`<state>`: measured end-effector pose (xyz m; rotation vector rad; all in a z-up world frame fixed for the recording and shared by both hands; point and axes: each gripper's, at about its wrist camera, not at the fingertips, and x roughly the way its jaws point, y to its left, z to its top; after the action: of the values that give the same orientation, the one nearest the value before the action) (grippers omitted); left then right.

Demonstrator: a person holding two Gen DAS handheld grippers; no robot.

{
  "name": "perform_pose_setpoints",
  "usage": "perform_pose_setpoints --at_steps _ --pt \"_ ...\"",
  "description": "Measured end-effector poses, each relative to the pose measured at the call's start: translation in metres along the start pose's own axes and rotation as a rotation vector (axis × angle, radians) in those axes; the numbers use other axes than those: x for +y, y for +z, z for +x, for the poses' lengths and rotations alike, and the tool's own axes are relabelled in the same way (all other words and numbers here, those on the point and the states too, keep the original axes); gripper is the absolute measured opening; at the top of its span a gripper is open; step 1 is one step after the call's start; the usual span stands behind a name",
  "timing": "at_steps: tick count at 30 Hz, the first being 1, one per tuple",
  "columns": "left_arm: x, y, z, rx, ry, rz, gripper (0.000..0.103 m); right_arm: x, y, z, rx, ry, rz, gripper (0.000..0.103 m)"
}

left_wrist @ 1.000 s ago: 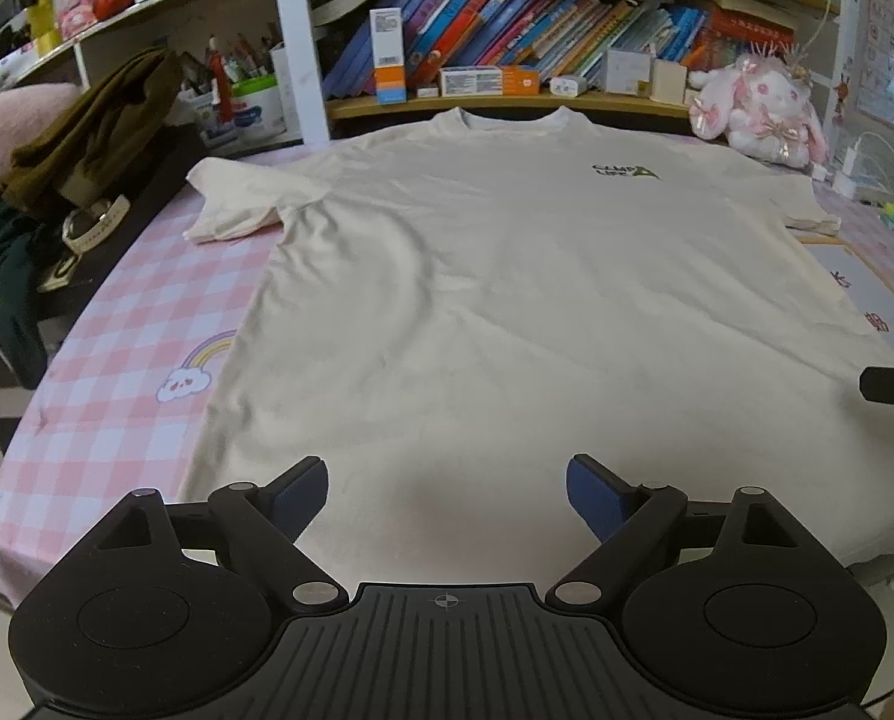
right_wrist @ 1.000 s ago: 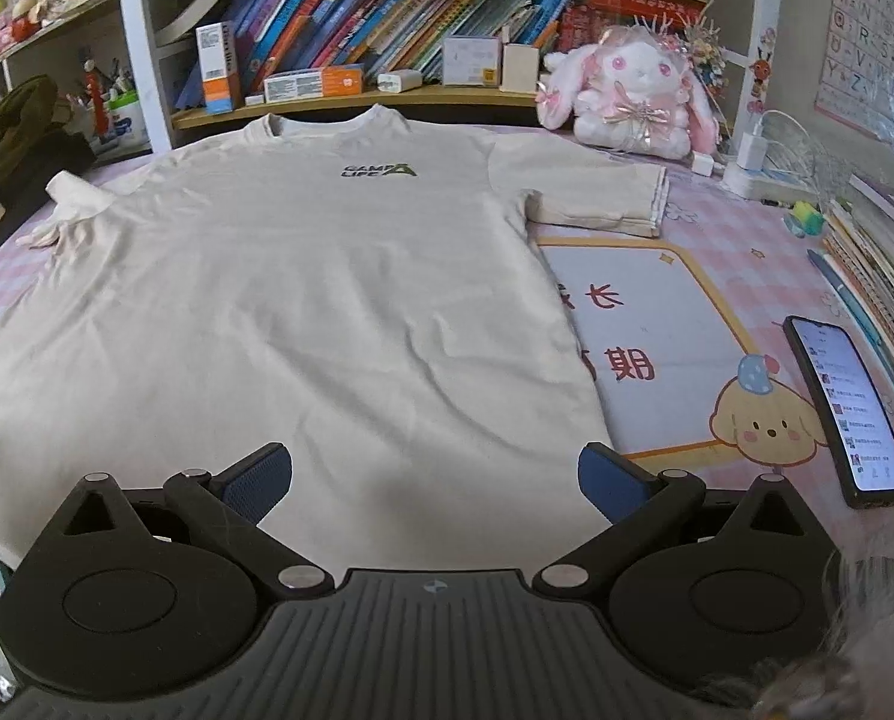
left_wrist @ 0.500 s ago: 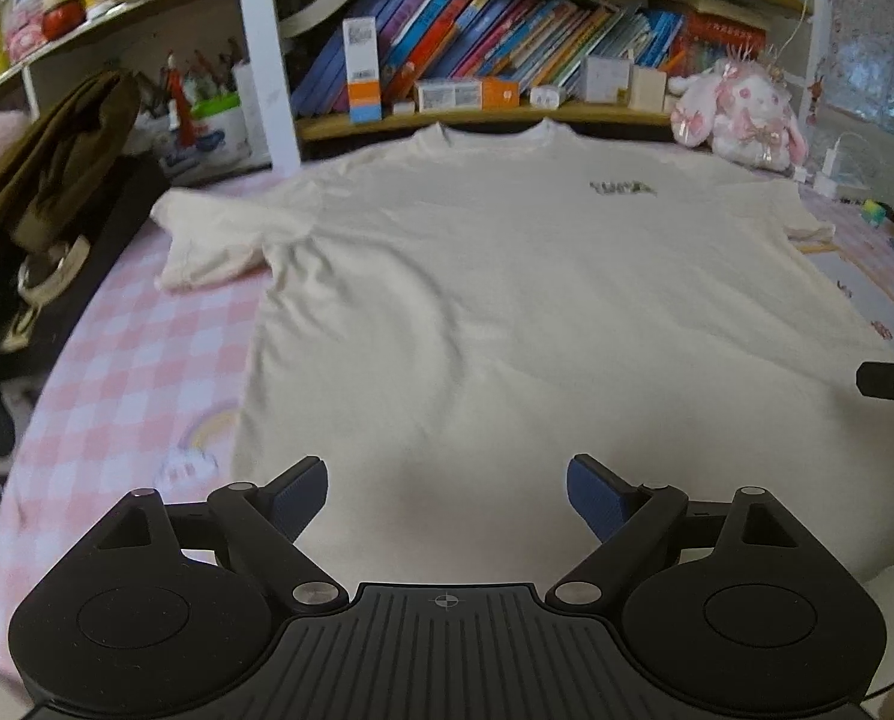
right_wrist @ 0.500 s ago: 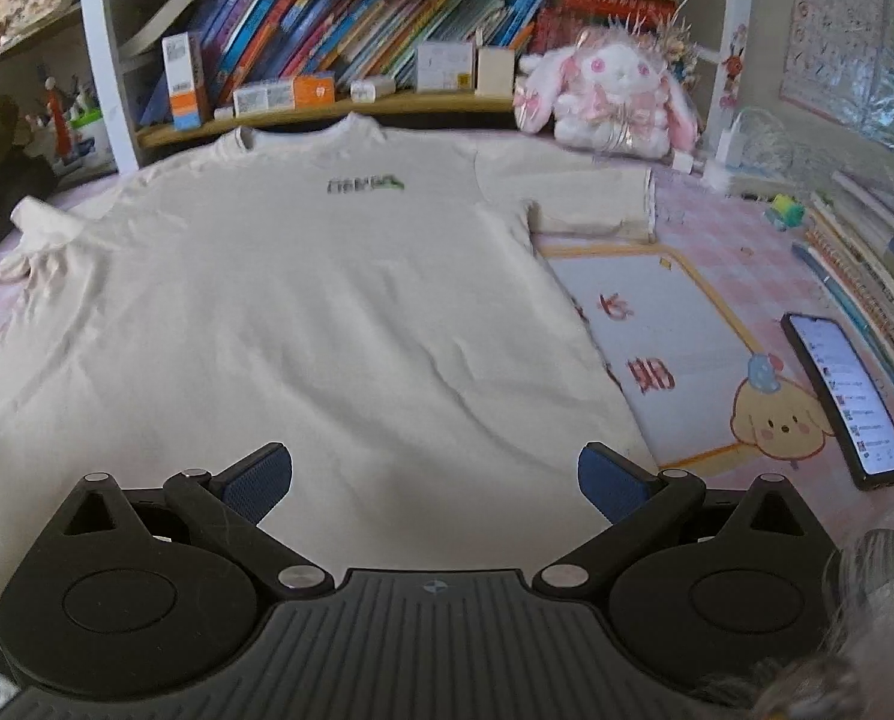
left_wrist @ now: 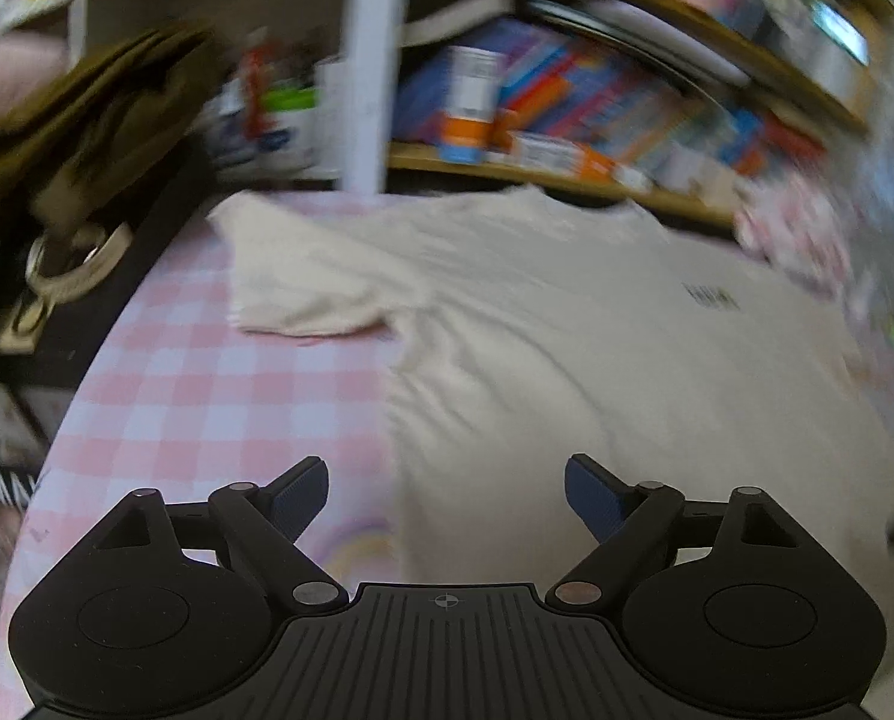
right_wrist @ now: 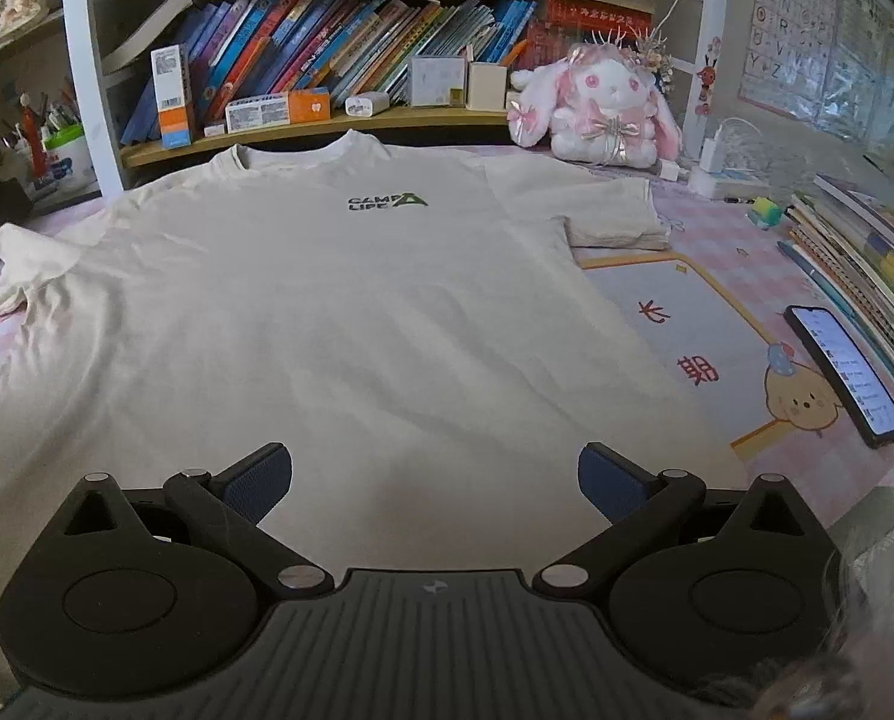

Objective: Fold clothes
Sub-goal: 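Grasp the sleeve with the left gripper and fold it onto the shirt body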

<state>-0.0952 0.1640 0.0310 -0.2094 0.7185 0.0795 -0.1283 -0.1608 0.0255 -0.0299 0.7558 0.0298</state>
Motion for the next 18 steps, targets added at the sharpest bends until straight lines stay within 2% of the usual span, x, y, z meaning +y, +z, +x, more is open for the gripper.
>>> perform_pose_setpoints --at_steps 2,5,14,18 --pt "0.021 0.012 0.011 0.011 0.000 -0.101 0.067 0.009 -0.002 -0.003 0.006 -0.014 -0.008 0.103" --pt "0.054 0.027 0.030 0.032 0.005 -0.266 0.050 0.019 -0.005 -0.008 0.016 -0.034 -0.024 0.103" --pt "0.118 0.048 0.080 0.047 -0.049 -0.701 0.045 0.029 -0.016 -0.019 0.047 -0.110 -0.026 0.103" --pt "0.134 0.052 0.093 0.024 -0.058 -0.825 0.042 0.028 -0.017 -0.021 0.053 -0.138 -0.021 0.103"
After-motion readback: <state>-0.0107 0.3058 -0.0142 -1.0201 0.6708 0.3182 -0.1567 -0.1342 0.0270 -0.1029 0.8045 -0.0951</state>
